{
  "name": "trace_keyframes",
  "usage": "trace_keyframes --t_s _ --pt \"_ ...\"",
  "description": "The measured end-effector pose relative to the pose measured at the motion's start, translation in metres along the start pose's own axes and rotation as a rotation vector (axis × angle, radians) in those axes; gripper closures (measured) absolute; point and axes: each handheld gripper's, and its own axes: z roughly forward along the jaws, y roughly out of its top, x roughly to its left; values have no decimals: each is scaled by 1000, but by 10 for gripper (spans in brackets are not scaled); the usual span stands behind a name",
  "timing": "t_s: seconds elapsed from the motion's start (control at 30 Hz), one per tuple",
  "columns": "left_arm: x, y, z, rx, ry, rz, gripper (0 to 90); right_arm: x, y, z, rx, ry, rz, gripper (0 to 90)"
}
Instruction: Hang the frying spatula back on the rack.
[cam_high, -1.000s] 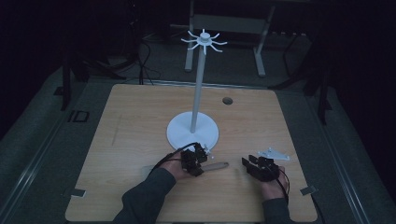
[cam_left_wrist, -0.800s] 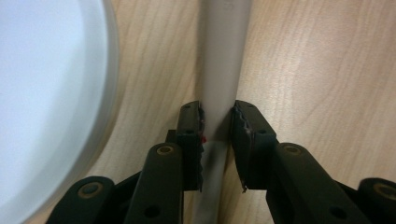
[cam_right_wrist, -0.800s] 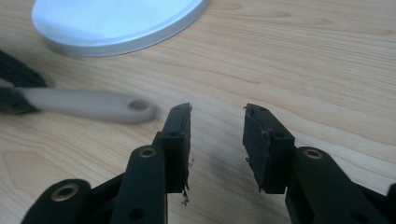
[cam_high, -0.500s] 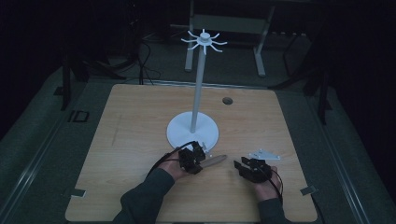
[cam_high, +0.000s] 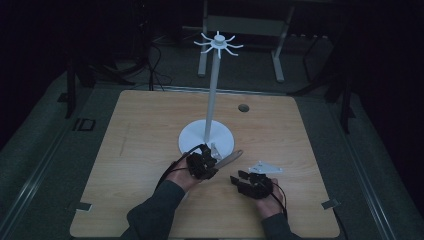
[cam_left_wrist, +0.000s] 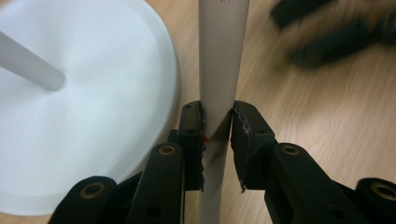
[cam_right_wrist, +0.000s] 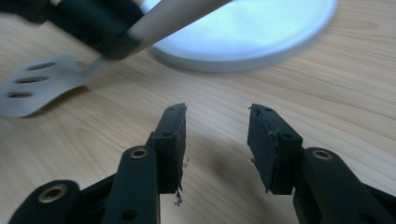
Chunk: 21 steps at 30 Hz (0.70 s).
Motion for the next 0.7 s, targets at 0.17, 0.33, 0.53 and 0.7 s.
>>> trace_keyframes --t_s 0.17,0.33,0.53,0.7 --pt "-1 3 -7 -47 18 -15 746 14 4 8 -24 51 -1 578" --pt "-4 7 -14 -88 39 -27 745 33 15 18 -65 116 -14 588" --pt "-6 10 -20 -114 48 -51 746 43 23 27 -89 135 -13 613" --pt "-8 13 -25 -140 62 -75 745 44 28 30 -125 137 23 649"
